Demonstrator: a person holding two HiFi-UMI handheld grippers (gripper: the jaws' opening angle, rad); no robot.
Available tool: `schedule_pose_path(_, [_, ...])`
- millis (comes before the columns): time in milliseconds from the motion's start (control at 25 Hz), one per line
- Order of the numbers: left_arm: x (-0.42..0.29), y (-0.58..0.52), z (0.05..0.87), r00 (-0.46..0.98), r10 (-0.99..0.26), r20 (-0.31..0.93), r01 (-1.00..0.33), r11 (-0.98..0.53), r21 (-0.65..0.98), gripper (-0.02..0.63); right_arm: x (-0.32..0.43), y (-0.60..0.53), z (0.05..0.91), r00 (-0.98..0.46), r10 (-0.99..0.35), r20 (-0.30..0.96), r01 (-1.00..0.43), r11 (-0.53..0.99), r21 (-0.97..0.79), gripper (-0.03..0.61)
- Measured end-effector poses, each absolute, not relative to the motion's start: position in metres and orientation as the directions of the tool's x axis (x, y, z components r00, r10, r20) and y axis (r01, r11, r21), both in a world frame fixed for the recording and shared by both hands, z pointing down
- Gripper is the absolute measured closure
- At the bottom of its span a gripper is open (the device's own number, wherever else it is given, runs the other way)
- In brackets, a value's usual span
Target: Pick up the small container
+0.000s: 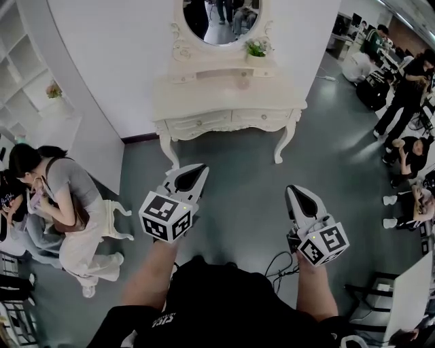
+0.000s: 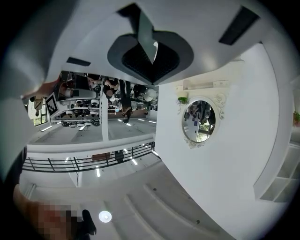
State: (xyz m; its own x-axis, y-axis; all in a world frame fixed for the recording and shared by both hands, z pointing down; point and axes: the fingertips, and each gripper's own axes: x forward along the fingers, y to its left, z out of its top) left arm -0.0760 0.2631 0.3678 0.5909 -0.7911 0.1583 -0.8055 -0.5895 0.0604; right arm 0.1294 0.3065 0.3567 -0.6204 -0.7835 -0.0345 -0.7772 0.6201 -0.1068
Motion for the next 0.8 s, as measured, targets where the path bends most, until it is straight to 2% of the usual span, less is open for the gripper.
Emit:
schedule_pose_path(400, [-0.056,0.242,0.373,0.595,-0.788,0.158,-0.802,-0.594,0.06,0.614,0.154,0.286,0.365,-0.612,-0.79,-0.039,-0.779,0.611,-0.141,0.568])
schedule_pose_path(800, [-0.059,0.124,0.391,0.625,-0.768,0.141,-0.781,-0.618,0.095,0.614,0.151,0.181,0.38,-0.585,-0.811,0.023,-0.807,0.579,-0.12,0.568])
